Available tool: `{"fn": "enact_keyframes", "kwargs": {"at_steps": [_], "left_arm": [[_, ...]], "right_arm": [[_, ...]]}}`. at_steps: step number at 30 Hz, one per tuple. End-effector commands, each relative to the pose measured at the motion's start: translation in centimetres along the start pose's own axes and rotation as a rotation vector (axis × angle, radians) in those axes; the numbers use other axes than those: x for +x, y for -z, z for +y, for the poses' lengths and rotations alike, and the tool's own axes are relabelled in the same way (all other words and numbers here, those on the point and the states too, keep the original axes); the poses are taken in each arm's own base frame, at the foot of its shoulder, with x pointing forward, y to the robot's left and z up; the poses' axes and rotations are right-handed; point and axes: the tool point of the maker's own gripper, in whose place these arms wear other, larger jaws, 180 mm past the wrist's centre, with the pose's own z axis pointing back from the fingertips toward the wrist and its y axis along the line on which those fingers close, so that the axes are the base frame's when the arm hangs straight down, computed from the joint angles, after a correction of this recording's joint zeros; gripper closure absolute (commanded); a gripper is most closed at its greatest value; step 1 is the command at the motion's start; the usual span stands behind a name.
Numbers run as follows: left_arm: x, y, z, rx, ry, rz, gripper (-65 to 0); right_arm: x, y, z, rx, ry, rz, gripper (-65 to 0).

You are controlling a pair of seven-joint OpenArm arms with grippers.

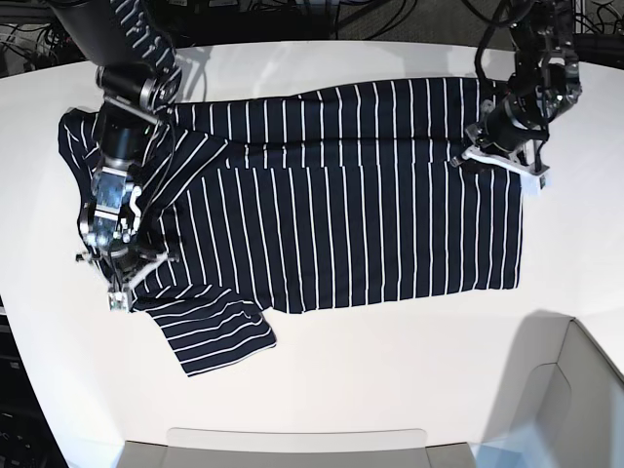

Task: Fold the T-shirt properly
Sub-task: 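Grasp the sleeve side of the shirt with the right gripper and fold inward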

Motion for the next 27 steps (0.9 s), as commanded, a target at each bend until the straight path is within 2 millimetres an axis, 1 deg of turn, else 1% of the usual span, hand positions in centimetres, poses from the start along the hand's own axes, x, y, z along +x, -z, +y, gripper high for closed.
{"fn": "enact_keyframes", "kwargs": {"at_steps": [1,3,4,5,6,7,8,10,12,15,17,19,22,25,27], "left_arm": [[0.7,-0.4,-0.4,-0.011,0.009,-0.019,0.0],[0.6,-0.3,-0.5,-0.014,0.005,-0.018,0.0],[0.7,-0.4,-0.4,-0.013,0.006,-0.018,0.0],[0.7,-0.4,-0.4,-0.012,0.008,-0.018,0.0],[0.7,-0.4,-0.5,-0.013,0.008,-0.02,0.0],[0.7,-0.4,-0.5,-0.013,0.008,-0.02,0.0],[1.0,-0.4,-0.6,-0.016,0.009,-0.025,0.0],[1.6,-0.3,-1.0,-0.027,0.012,-0.04,0.0],[2.0,-0.2,-1.3,-0.034,0.015,-0.049,0.0],[2.1,-0.2,-1.4,-0.035,0.015,-0.051,0.0],[2.2,-0.3,-1.4,-0.033,0.015,-0.052,0.0],[2.2,-0.3,-1.3,-0.032,0.017,-0.053,0.0],[2.2,-0.3,-1.4,-0.034,0.014,-0.052,0.0],[2.2,-0.2,-1.2,-0.031,0.011,-0.05,0.0],[2.6,-0.1,-1.5,-0.037,0.013,-0.059,0.0]], "right_arm": [[-4.1,-0.7,-0.5,-0.009,-0.043,0.139,-2.4],[-6.8,-1.8,-0.4,-0.008,-0.068,0.182,-2.5],[-7.6,-2.5,-0.3,0.007,-0.09,0.198,-2.5],[-8.5,-3.5,0.1,0.038,-0.115,0.215,-2.5],[-9.3,-4.4,0.9,0.077,-0.137,0.23,-2.5],[-9.8,-5.1,1.7,0.108,-0.15,0.235,-2.5],[-9.8,-5.8,2.0,0.126,-0.157,0.227,-2.5],[-10.0,-7.3,1.9,0.127,-0.167,0.218,-2.5],[-9.2,-8.7,1.5,0.114,-0.195,0.203,-2.5],[-7.8,-10.4,1.8,0.113,-0.25,0.208,-2.5],[-7.5,-11.9,2.2,0.132,-0.316,0.238,-2.5],[-6.6,-12.9,2.6,0.14,-0.345,0.231,-2.6],[-3.6,-13.5,2.4,0.104,-0.351,0.159,-2.6],[1.1,-13.3,1.8,0.065,-0.355,0.06,-2.7],[4.7,-12.8,1.1,0.042,-0.351,-0.005,-2.7]]}}
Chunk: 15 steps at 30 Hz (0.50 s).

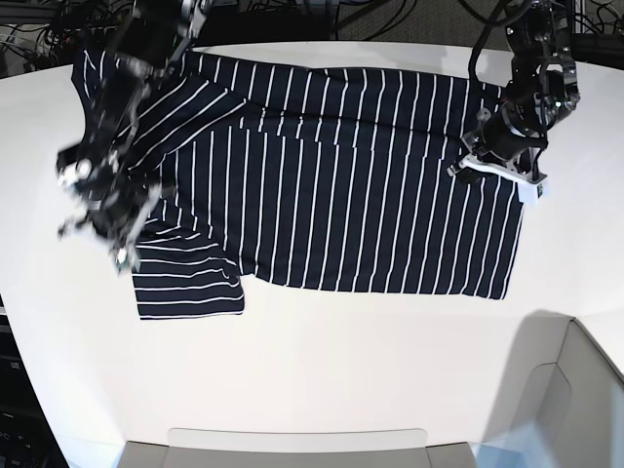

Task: Fold the T-shirt properly
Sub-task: 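Grasp the sleeve side of the shirt with the right gripper and fold inward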

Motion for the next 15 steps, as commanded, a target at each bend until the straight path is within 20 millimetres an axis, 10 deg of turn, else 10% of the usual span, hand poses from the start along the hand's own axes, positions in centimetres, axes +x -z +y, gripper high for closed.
{"fn": "enact_keyframes", "kwargs": {"at_steps": [1,7,15], "left_arm": [[1.1,-0.3,-0.7,-0.018,0.009,-0.026,0.0],[1.1,-0.3,-0.7,-0.019,0.008,-0.026,0.0],[1.0,-0.3,-0.6,-0.017,0.007,-0.024,0.0]], "right_arm": [[2.5,-0.1,-1.4,-0.022,-0.007,-0.059,-2.7],[5.7,2.9,-4.4,0.001,0.019,-0.068,-8.7],[4.0,7.7,-4.2,0.174,0.125,0.008,-30.6]]}}
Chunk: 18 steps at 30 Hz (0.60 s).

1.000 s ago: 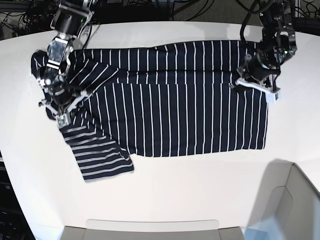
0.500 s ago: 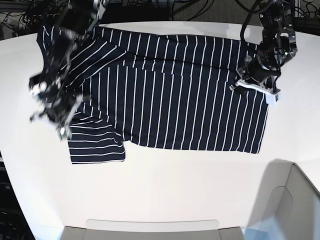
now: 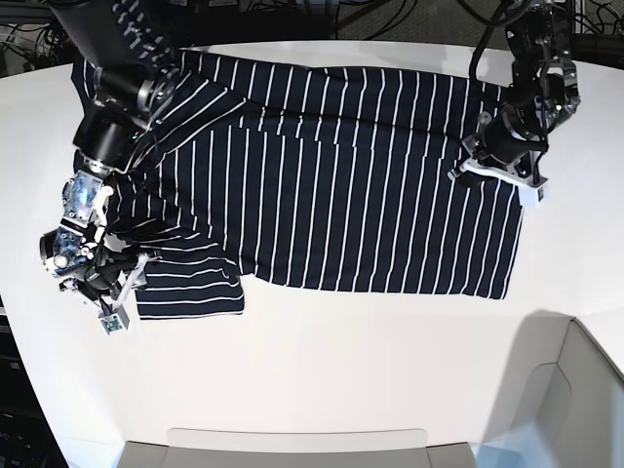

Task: Fold the T-shirt properly
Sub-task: 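Grasp the sleeve side of the shirt with the right gripper and fold inward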

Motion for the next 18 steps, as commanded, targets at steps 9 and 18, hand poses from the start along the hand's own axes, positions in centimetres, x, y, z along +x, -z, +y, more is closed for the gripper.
{"fn": "enact_keyframes", "kwargs": {"at_steps": [9,18], "left_arm": [[0.7,-0.4,-0.5,-0.015,0.006,-0.016,0.0],[0.7,-0.4,-0.5,-0.015,0.006,-0.016,0.0]], "right_arm": [[0.8,2.5,-2.6,-0.035,0.271,-0.203,-30.8],[-2.4,5.1,-2.7,-0.053,0.434,-0.218,-30.8]]}}
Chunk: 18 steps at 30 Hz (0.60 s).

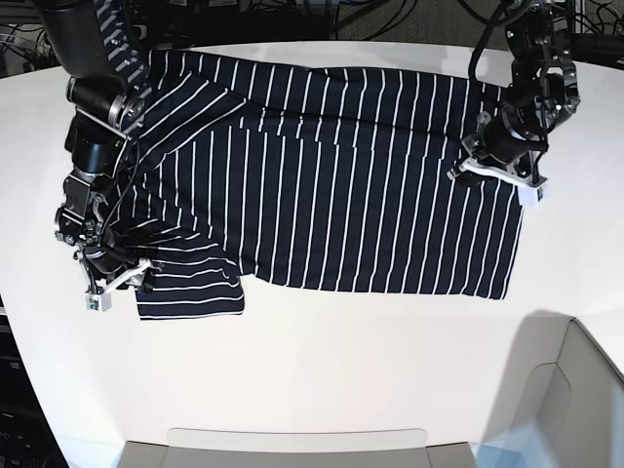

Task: Fold the T-shirt properly
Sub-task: 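Grasp the sleeve side of the shirt with the right gripper and fold inward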

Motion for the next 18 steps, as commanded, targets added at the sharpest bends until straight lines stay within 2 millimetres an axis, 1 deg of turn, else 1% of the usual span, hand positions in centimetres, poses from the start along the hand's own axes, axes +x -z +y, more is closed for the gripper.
{"fn": "enact_keyframes", "kwargs": {"at_steps": [1,2,4,6,10,12,15,16,18], "left_arm": [[0.7,-0.4,-0.5,-0.015,0.006,-0.016,0.0],[0.7,-0.4,-0.5,-0.015,0.006,-0.016,0.0],[0.7,-0.4,-0.5,-0.015,0.006,-0.016,0.0],[0.7,-0.4,-0.5,-0.015,0.006,-0.016,0.0],[0.7,-0.3,-0.5,-0.016,0.007,-0.017,0.0],[0.7,-0.3,-0.5,-0.016,0.007,-0.017,0.0],[0.8,-0.3,-0.6,-0.016,0.007,-0.019,0.0],[0.9,-0.4,-0.6,-0.017,0.007,-0.022,0.0],[1.9,-0.3,-1.2,-0.031,0.013,-0.043,0.0]], "right_arm": [[0.9,-0.1,-1.0,-0.034,0.0,-0.001,-30.8],[0.7,0.0,-1.0,-0.035,0.006,0.002,-30.7],[0.9,0.1,-1.2,-0.034,0.009,0.007,-30.7],[0.3,0.5,-1.0,-0.024,0.023,0.037,-30.7],[-1.7,1.6,1.0,0.029,0.044,0.131,-30.7],[-2.2,1.8,1.6,0.044,0.058,0.15,-30.7],[-2.6,2.0,2.2,0.054,0.067,0.159,-30.7],[-3.0,1.9,2.2,0.056,0.066,0.179,-30.7],[-3.5,1.8,2.5,0.071,0.063,0.216,-30.7]]}}
